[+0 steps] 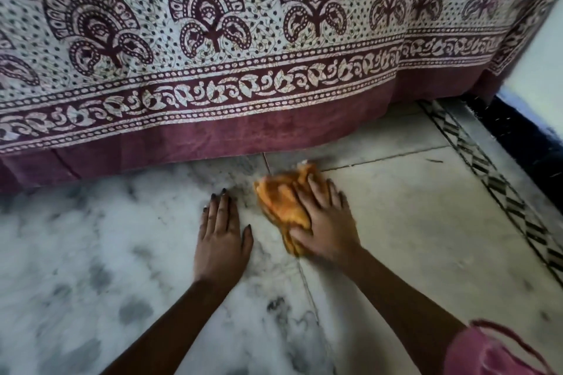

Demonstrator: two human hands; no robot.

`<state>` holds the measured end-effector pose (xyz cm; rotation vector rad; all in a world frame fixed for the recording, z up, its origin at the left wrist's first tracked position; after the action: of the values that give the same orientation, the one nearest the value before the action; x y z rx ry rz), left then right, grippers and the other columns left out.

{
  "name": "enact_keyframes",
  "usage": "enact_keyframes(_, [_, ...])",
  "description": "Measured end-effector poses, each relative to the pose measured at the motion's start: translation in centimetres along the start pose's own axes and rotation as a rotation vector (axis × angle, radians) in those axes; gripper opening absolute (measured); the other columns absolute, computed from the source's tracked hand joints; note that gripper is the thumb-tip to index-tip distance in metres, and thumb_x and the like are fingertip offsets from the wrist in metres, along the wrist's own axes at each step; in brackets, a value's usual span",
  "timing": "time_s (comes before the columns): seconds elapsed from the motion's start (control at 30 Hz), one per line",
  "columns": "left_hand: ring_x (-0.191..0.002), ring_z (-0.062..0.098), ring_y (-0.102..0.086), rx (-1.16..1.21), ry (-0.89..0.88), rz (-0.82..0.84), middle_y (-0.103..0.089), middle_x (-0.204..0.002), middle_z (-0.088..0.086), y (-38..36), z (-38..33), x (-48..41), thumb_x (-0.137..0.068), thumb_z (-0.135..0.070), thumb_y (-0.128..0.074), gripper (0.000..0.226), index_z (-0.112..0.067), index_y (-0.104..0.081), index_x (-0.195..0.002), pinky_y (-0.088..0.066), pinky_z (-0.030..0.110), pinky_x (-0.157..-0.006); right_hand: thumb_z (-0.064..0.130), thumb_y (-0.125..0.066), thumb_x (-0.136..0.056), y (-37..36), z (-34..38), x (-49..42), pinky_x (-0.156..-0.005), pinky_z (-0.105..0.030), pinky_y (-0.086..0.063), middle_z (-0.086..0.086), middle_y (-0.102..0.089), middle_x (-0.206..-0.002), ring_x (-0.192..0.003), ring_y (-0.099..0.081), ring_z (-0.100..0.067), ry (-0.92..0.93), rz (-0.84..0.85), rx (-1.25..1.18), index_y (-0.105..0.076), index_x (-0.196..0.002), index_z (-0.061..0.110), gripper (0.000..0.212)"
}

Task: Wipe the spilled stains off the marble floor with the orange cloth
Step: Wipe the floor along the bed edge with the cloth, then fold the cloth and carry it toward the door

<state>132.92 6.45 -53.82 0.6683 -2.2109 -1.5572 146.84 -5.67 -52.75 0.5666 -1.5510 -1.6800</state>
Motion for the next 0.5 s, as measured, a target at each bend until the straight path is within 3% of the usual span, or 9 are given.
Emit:
enact_keyframes(0.1, [-0.142,0.033,0.005,0.051,0.050,0.074,-0.005,-0.154,0.021,0.4,-1.1,0.3,-0.098,-0.028,-0.027,0.058,0.003,-0.013,-0.145,0.002,0.040,-0.115,0.078,-0.030,-0.067,0.8,-0.3,5.7,-0.112,-0.051,-0.023,-0.001,-0.017,-0.157,-0.140,-0.020,-0.035,0.092,0.023,-0.052,-0.031,-0.144,0.030,0.091])
enact_keyframes(0.13, [-0.142,0.034,0.009,0.055,0.056,0.093,0.001,-0.155,0.019,0.3,-1.4,0.1,-0.098,-0.027,-0.029,0.058,0.000,-0.009,-0.146,0.005,0.040,-0.115,0.078,-0.034,-0.067,1.5,-0.8,6.6,-0.111,-0.041,-0.026,0.002,-0.023,-0.155,-0.139,-0.025,-0.028,0.041,0.042,-0.159,-0.038,-0.141,0.031,0.088])
enact_keyframes(0.2, [-0.142,0.036,0.009,0.051,0.036,0.120,0.002,-0.156,0.017,0.5,-2.0,0.0,-0.098,-0.025,-0.032,0.057,-0.005,-0.011,-0.147,0.002,0.040,-0.115,0.062,-0.057,-0.075,3.7,-2.3,7.0,-0.096,-0.026,-0.038,0.001,-0.046,-0.139,-0.123,-0.047,-0.019,-0.154,-0.134,-0.470,-0.054,-0.128,0.024,0.065])
enact_keyframes(0.27, [-0.142,0.038,-0.001,0.117,-0.013,0.121,-0.013,-0.155,0.016,0.9,-3.0,0.1,-0.098,-0.020,-0.035,0.050,-0.007,-0.024,-0.145,-0.008,0.042,-0.116,0.038,-0.067,-0.082,4.9,-3.7,6.4,-0.091,-0.028,-0.044,-0.008,-0.052,-0.129,-0.114,-0.055,-0.025,-0.334,-0.274,-0.589,-0.049,-0.133,0.013,0.059])
enact_keyframes(0.33, [-0.136,0.039,-0.025,0.288,-0.032,0.089,-0.039,-0.143,0.018,1.4,-4.0,0.1,-0.095,-0.011,-0.040,0.043,-0.007,-0.042,-0.137,-0.027,0.043,-0.110,0.032,-0.069,-0.082,4.2,-3.3,4.9,-0.096,-0.033,-0.043,-0.014,-0.054,-0.129,-0.117,-0.053,-0.029,-0.419,-0.130,-0.569,-0.040,-0.138,0.007,0.067])
enact_keyframes(0.37, [-0.128,0.038,-0.038,0.379,-0.020,0.072,-0.049,-0.134,0.018,1.9,-4.4,0.0,-0.093,-0.007,-0.041,0.041,-0.008,-0.048,-0.133,-0.037,0.041,-0.103,0.028,-0.070,-0.082,3.9,-3.1,4.4,-0.096,-0.034,-0.042,-0.015,-0.057,-0.127,-0.117,-0.054,-0.029,-0.459,-0.076,-0.585,-0.045,-0.134,0.004,0.062])
enact_keyframes(0.43, [-0.117,0.032,-0.052,0.492,0.014,0.071,-0.056,-0.129,0.015,2.7,-4.9,-0.5,-0.092,-0.005,-0.040,0.042,-0.011,-0.049,-0.133,-0.044,0.035,-0.093,0.016,-0.070,-0.080,4.4,-2.4,3.8,-0.088,-0.034,-0.046,-0.016,-0.066,-0.111,-0.104,-0.061,-0.028,-0.484,-0.044,-0.680,-0.064,-0.113,0.004,0.035])
enact_keyframes(0.5, [-0.123,0.026,-0.048,0.549,-0.030,0.114,-0.049,-0.138,0.010,3.5,-5.8,-1.3,-0.093,-0.006,-0.042,0.046,-0.012,-0.041,-0.138,-0.038,0.024,-0.095,0.007,-0.071,-0.075,6.1,-1.5,4.0,-0.082,-0.033,-0.049,-0.013,-0.070,-0.095,-0.090,-0.064,-0.025,-0.419,0.004,-0.767,-0.070,-0.094,0.006,0.018])
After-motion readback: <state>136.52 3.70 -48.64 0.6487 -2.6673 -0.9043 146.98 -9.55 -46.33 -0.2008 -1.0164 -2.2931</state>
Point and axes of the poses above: each hand's wrist, its own x-axis away from the middle knuckle, its own y-axis out of the back of the hand, z = x × y, the point moved 6 cm from there along -x, towards the middle knuckle
